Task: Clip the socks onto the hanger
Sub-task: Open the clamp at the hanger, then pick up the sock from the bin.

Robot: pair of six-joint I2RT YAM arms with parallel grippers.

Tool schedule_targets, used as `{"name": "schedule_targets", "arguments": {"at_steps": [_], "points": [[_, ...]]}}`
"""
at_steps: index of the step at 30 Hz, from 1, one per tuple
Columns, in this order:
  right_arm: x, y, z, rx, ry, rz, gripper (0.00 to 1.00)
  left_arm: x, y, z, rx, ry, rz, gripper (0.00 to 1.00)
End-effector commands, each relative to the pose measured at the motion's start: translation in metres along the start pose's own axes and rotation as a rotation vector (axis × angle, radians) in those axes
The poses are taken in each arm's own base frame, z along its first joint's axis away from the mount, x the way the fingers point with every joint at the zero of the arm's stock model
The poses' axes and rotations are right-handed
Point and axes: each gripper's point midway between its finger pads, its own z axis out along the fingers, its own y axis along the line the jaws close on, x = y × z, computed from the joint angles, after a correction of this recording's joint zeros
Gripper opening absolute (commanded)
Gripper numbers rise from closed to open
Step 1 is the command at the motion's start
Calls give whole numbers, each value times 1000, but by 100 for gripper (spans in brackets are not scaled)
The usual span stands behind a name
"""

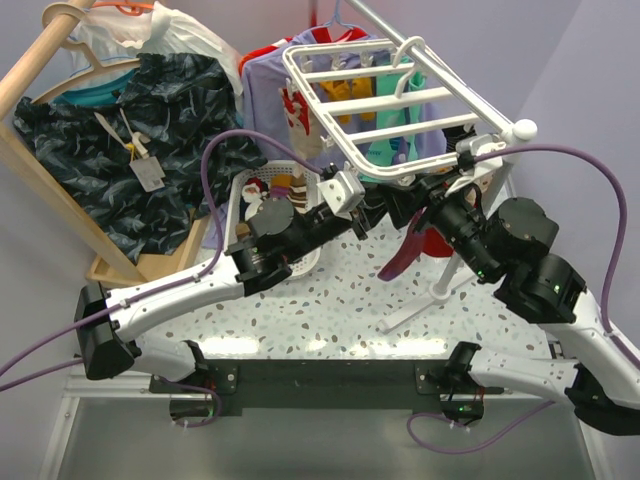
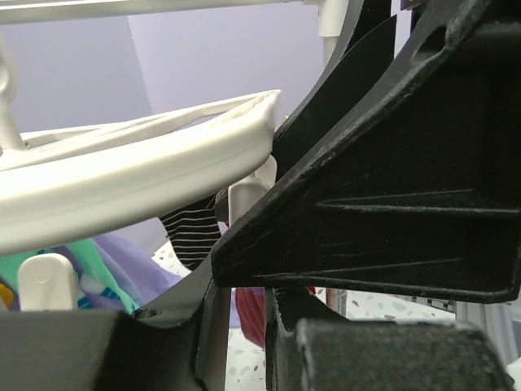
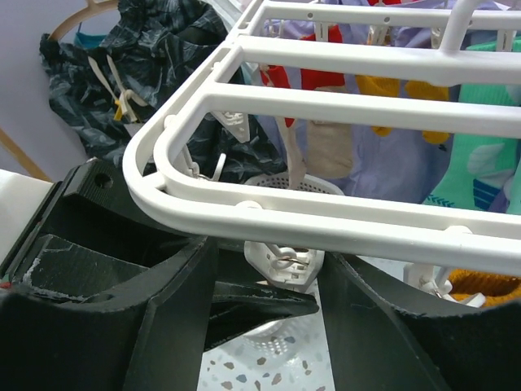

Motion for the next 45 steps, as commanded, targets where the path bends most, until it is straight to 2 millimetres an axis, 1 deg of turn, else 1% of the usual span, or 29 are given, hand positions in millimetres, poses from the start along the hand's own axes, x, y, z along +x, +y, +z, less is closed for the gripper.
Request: {"name": "schedule_targets", "arguments": {"at_steps": [1,5,8,12,13,15,16,17,18,21,22,24,25,26,27,28,29,31,32,33,35,36,38,39,40,42,43,44,45], "points": [[-23,0,0,7,-71,5,54,-23,0,2,-11,-39,22,0],[-26,-3,1,24,-84,3,50,-20,0,2,-16,-27,22,0],[-27,-4,1,33,-92,5,44,-19,0,1,-15,-20,22,0],[-24,-8,1,52,-93,6,29,-16,-3,0,-10,-5,15,0],[-26,-9,-1,52,-102,9,24,-15,-2,0,-10,-2,12,6],[-23,-10,-1,57,-97,7,18,-16,-3,-3,-8,3,4,12],[-22,-11,-1,60,-94,3,15,-14,-4,-4,-8,6,0,23],[-21,-11,-1,59,-91,3,13,-14,-4,-5,-8,7,-3,28],[-22,-11,-1,60,-92,2,11,-18,1,-9,-35,0,-11,31],[-20,-13,-2,64,-87,-3,11,-14,6,-16,-66,12,-20,46],[-18,-12,-2,63,-85,-3,11,-8,7,-19,-74,28,-21,55],[-19,-13,-2,64,-87,-4,11,-5,9,-26,-100,41,-66,62],[-18,-13,-2,65,-84,-5,11,7,9,-32,-109,67,-80,68],[-18,-13,-2,65,-84,-5,11,5,13,-38,-132,67,-89,71],[-17,-13,-2,67,-83,-7,11,11,13,-44,-145,87,-110,76],[-17,-14,-2,68,-83,-9,11,25,15,-51,-162,119,-122,78],[-16,-14,-2,67,-80,-10,11,25,20,-59,-195,125,-132,81],[-16,-14,-1,69,-80,-10,11,51,22,-75,-232,205,-162,87],[-16,-14,-2,68,-81,-9,11,55,27,-83,-267,220,-168,89],[-16,-14,-2,69,-80,-10,11,75,26,-95,-285,281,-186,93],[-15,-14,-2,66,-78,-11,11,87,35,-110,-336,316,-192,97],[-14,-14,-2,68,-76,-13,12,107,37,-123,-360,376,-211,99],[-12,-14,-2,68,-69,-15,12,119,54,-139,-420,413,-231,100],[-12,-15,-2,70,-66,-18,12,132,60,-151,-456,460,-264,100],[-11,-15,-2,70,-62,-20,12,143,80,-164,-524,484,-277,100],[-10,-15,-3,73,-57,-22,12,161,97,-186,-599,555,-310,99],[-9,-16,-3,71,-56,-24,12,163,117,-195,-660,563,-308,99],[-10,-16,-4,71,-59,-20,12,172,126,-199,-680,593,-306,98],[-9,-16,-4,69,-59,-17,12,171,137,-200,-704,604,-306,96]]}}
